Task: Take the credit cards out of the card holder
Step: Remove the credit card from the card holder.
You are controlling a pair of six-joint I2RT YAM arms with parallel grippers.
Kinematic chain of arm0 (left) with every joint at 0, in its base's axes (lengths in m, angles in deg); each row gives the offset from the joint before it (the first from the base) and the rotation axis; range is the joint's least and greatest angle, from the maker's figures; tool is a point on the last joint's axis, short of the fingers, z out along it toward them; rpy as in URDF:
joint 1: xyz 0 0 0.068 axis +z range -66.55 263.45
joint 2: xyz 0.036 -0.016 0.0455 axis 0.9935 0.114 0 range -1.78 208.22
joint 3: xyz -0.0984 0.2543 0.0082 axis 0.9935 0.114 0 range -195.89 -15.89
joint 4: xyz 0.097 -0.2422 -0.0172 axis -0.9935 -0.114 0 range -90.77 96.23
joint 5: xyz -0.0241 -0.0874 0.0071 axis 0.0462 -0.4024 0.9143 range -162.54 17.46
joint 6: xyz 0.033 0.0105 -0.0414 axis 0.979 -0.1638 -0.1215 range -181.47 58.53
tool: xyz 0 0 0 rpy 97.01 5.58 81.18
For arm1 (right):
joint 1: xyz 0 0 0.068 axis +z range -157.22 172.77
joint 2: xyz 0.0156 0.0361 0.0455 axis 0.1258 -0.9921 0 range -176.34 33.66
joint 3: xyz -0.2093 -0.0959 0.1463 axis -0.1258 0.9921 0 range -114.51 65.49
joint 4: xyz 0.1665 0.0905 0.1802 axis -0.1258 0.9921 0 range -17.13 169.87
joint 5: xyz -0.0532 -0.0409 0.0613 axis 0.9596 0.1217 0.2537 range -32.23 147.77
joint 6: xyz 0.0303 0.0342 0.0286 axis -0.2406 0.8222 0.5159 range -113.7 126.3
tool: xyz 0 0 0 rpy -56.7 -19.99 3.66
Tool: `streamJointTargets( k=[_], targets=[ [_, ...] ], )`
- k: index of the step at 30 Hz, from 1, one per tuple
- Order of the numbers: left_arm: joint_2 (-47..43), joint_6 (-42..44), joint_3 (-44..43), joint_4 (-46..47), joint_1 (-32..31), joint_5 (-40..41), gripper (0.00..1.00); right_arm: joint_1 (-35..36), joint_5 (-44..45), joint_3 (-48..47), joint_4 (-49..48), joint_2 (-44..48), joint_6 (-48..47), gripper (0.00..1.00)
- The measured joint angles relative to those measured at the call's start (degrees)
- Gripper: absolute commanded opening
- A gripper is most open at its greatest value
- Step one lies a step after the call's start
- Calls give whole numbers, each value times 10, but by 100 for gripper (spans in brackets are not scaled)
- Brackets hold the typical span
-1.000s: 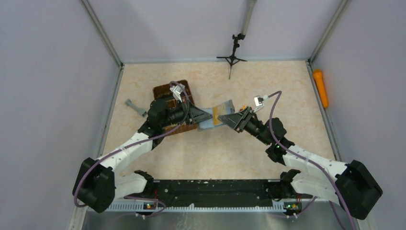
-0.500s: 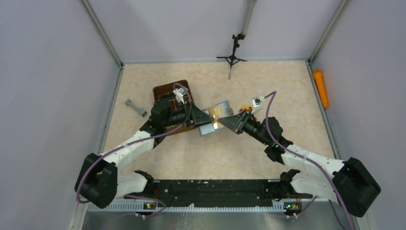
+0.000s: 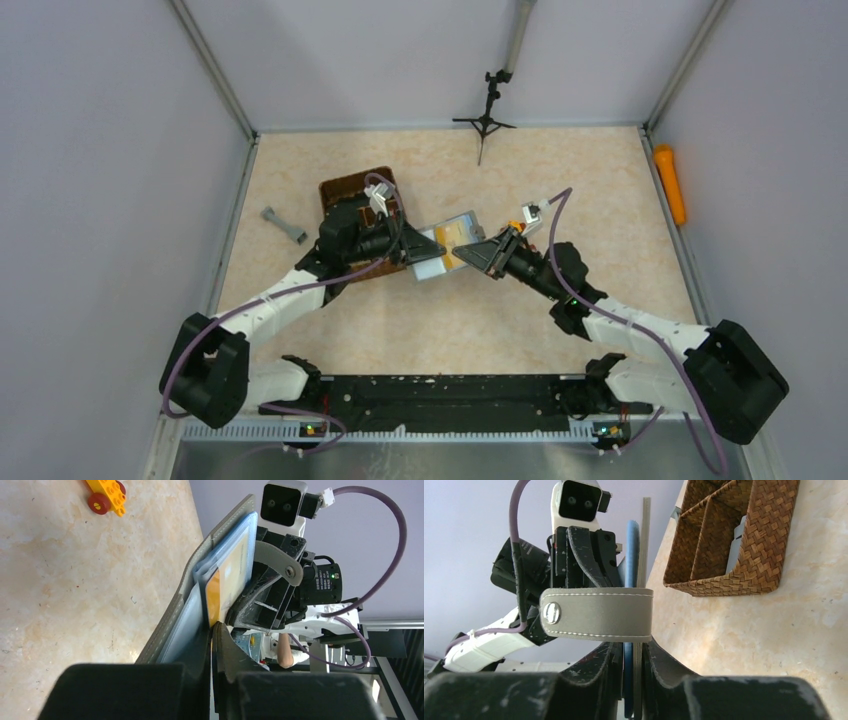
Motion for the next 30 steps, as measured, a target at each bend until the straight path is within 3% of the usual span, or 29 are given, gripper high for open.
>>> streamJointTargets(
  k=[4, 10, 19, 27, 28, 30],
  targets=[
    [0, 6, 0, -7, 0, 1, 0, 0, -2, 0, 0, 2, 1, 44],
    [-5, 15, -1, -19, 0, 1, 0, 0, 2, 0, 17, 23, -10, 42],
    [-21, 23, -1, -23, 1, -1, 0, -7, 26, 0, 66, 65, -21, 24],
    [-37, 28, -1, -28, 8, -4, 0, -11, 37, 0, 83, 80, -30, 0],
    [-37, 28, -1, -29, 8, -4, 2, -11, 37, 0, 83, 80, -30, 0],
    [-37, 28, -1, -31, 9, -5, 17, -11, 34, 0, 82, 79, -31, 0]
  ],
)
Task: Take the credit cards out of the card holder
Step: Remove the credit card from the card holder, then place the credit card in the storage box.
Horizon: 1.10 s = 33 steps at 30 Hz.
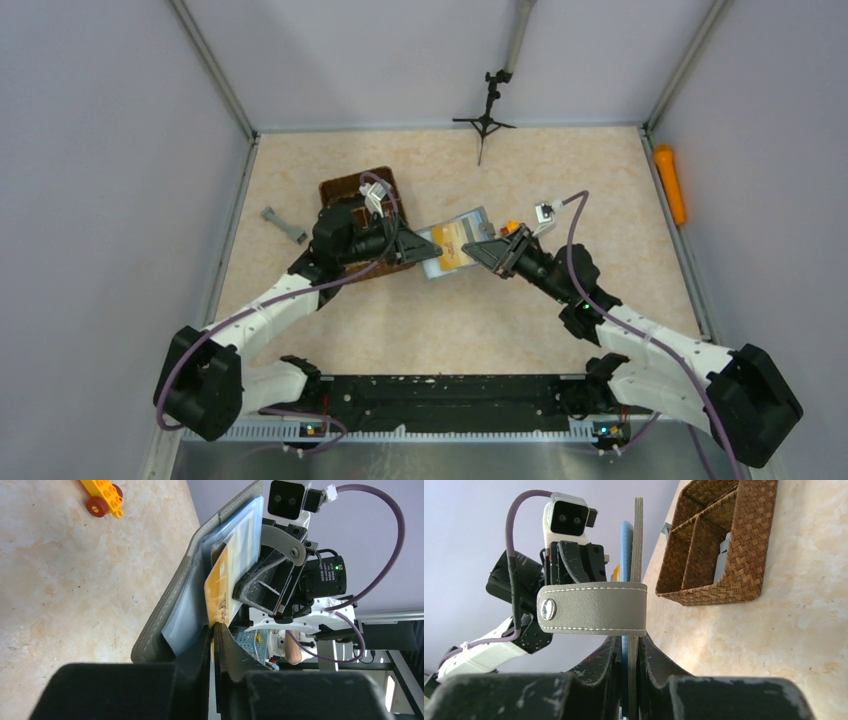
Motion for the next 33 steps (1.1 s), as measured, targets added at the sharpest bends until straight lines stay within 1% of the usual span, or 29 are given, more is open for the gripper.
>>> streamJointTargets(
  k=[2, 4, 5, 6, 7, 10, 12, 14, 17, 22, 25, 30, 33],
  targets=[
    [0, -1, 0, -1, 0, 0, 30, 0, -4, 0, -6, -5, 0, 0],
    [0, -2, 1, 0, 1, -2, 40, 0, -11, 0, -13, -13, 1, 0],
    [0, 0, 1, 0, 1, -2, 43, 0, -12, 0, -14, -17, 1, 0],
    [0, -2, 1, 2, 1, -3, 43, 0, -14, 0, -15, -20, 1, 0],
    [0, -2, 1, 3, 1, -5, 41, 0, -16, 0, -16, -22, 2, 0],
    [1, -4, 1, 7, 1, -6, 29, -1, -22, 0, -23, -27, 5, 0],
    [3, -5, 1, 16, 1, -7, 23, -1, -24, 0, -34, -31, 9, 0],
    [8, -8, 1, 21, 1, -8, 12, -1, -26, 0, -42, -34, 11, 0],
    [15, -14, 2, 25, 1, -9, 1, -1, -27, 0, -43, -35, 12, 0],
    [15, -17, 4, 35, 9, -13, 0, -1, -13, 0, -25, -29, 10, 0],
    [9, -15, 10, 30, 26, -18, 0, -3, 3, 0, -2, -13, 5, 2],
    [-3, -8, 16, 16, 72, -31, 0, -9, 28, 0, 38, 25, -7, 2],
    [-14, 15, 17, -23, 113, -44, 0, -13, 52, 0, 75, 49, -21, 2]
  ],
)
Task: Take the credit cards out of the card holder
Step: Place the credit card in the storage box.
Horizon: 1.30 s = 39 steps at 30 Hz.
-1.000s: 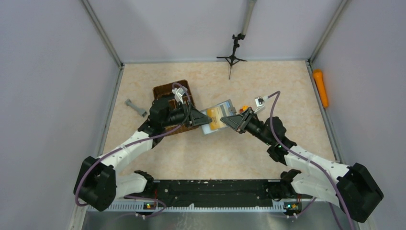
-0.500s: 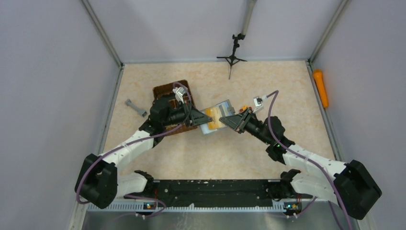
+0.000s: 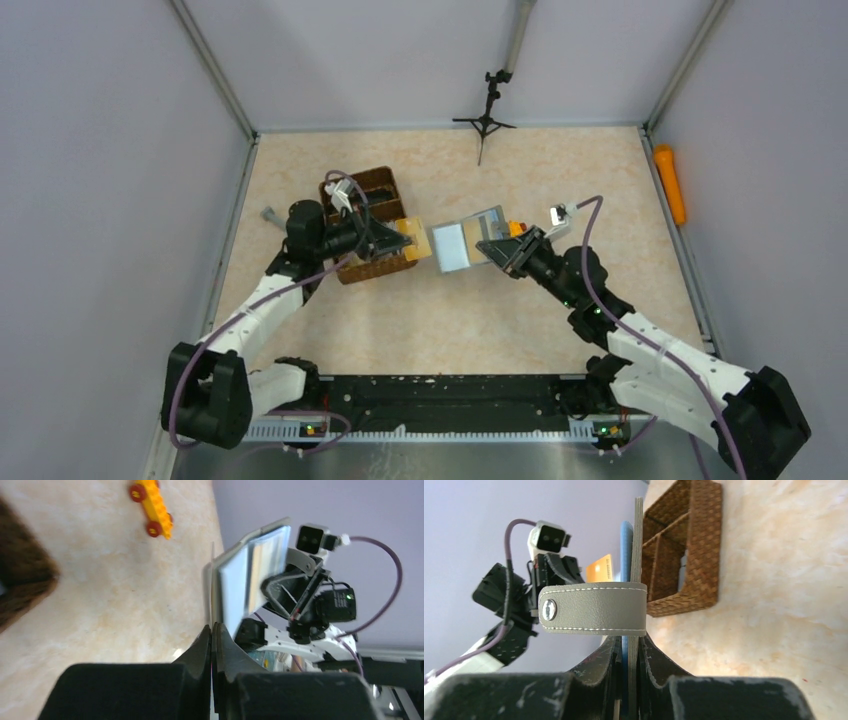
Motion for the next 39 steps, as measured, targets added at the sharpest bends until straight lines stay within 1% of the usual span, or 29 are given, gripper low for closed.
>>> streamJointTargets(
  k=[2, 3, 5, 8, 11, 13, 18, 21, 26, 31, 32, 33, 34, 35, 36, 37, 38, 39],
  targets=[
    [-10, 40, -10, -68, 27, 4, 0, -1, 19, 0, 33, 16, -16, 2],
    [-13, 68, -26, -124, 38, 20, 0, -2, 29, -1, 51, 23, -25, 2],
    [-12, 128, -75, -239, 52, 73, 0, -2, 49, -8, 87, 35, -46, 2],
    [-10, 197, -143, -366, 56, 158, 0, -2, 71, -20, 129, 53, -78, 2],
    [1, 246, -189, -451, 56, 240, 0, -2, 90, -35, 163, 70, -108, 2],
    [13, 269, -205, -494, 57, 289, 0, -2, 98, -46, 181, 76, -125, 2],
    [36, 299, -215, -564, 61, 399, 0, -2, 106, -65, 206, 76, -155, 2],
    [53, 311, -218, -581, 63, 450, 0, -2, 106, -68, 213, 76, -167, 1],
    [69, 317, -218, -583, 63, 484, 0, -2, 104, -68, 219, 76, -174, 1],
    [75, 323, -222, -564, 63, 495, 0, -2, 99, -68, 220, 76, -174, 1],
    [80, 324, -225, -557, 63, 494, 2, -2, 97, -68, 220, 75, -174, 1],
    [85, 326, -228, -549, 63, 494, 6, -2, 96, -68, 221, 75, -174, 1],
    [91, 327, -232, -543, 63, 492, 12, -2, 95, -68, 221, 75, -174, 1],
    [97, 329, -236, -539, 63, 489, 16, -2, 93, -68, 221, 74, -174, 1],
    [104, 330, -239, -533, 63, 487, 22, -2, 92, -68, 221, 73, -174, 0],
    [109, 332, -240, -527, 63, 483, 36, -2, 92, -68, 221, 71, -174, 0],
    [112, 334, -240, -524, 63, 480, 52, -2, 92, -68, 221, 70, -174, 0],
    [114, 334, -240, -522, 63, 478, 73, -2, 92, -68, 221, 68, -174, 0]
  ],
)
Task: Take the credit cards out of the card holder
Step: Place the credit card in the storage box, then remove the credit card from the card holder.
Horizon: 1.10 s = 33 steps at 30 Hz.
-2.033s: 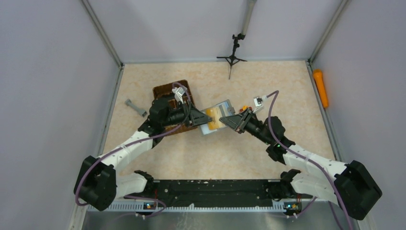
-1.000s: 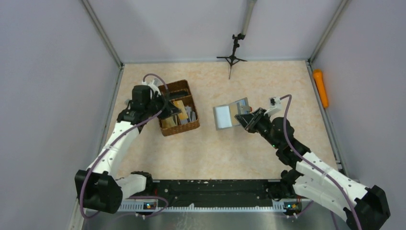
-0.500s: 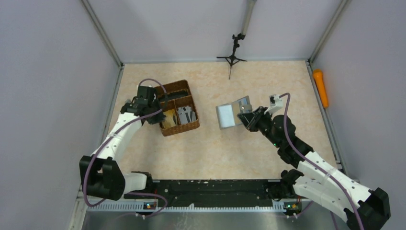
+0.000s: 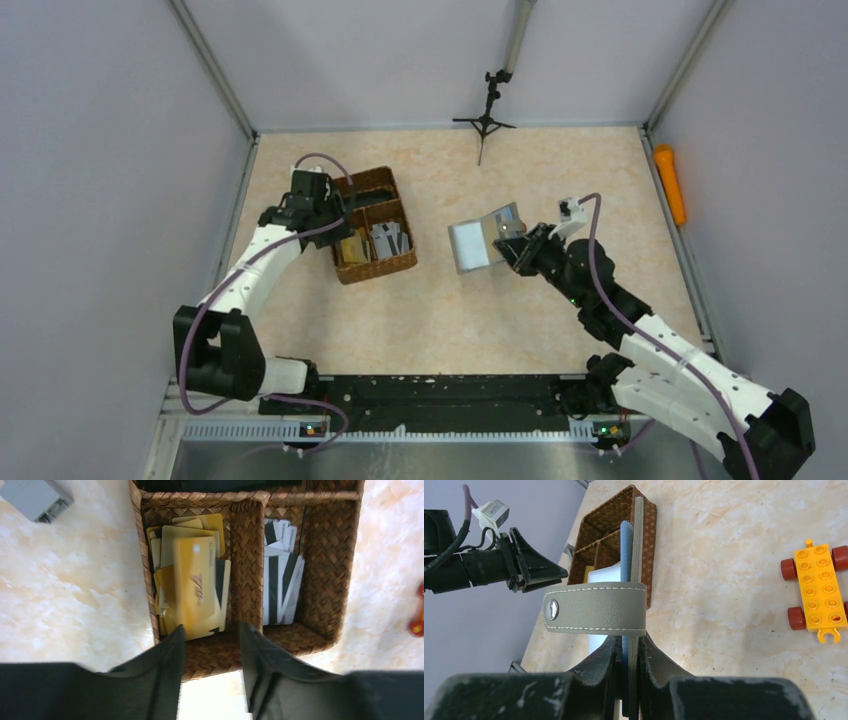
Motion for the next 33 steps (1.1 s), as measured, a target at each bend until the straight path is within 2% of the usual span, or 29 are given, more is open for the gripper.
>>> streamJointTargets(
  k=[2, 3, 9, 15, 17, 21, 25, 29, 33],
  targets=[
    [2, 3, 0, 2, 0, 2, 94, 0, -1, 0, 0, -3, 0, 0],
    [2, 2, 0, 2, 0, 3, 98, 0, -1, 0, 0, -4, 0, 0],
    [-2, -25, -9, -3, 1, -21, 99, 0, -1, 1, -4, -14, 0, 0],
    [-80, -162, -7, -23, -8, -19, 99, 0, 12, 1, -11, -17, -9, 1],
    [-126, -211, -2, -24, -28, 14, 99, 0, 20, 1, -16, -19, -16, 1],
    [-186, -288, -10, -36, -118, 90, 99, 0, 42, 0, -18, -20, -32, 1],
    [-147, -312, -51, -44, -160, 110, 99, 0, 62, -1, -19, -17, -41, 1],
    [-56, -309, -64, -30, -164, 64, 99, 0, 86, 0, -25, 5, -45, 2],
    [-7, -315, -67, -26, -182, 36, 99, 0, 108, 5, -37, 38, -44, 3]
  ],
)
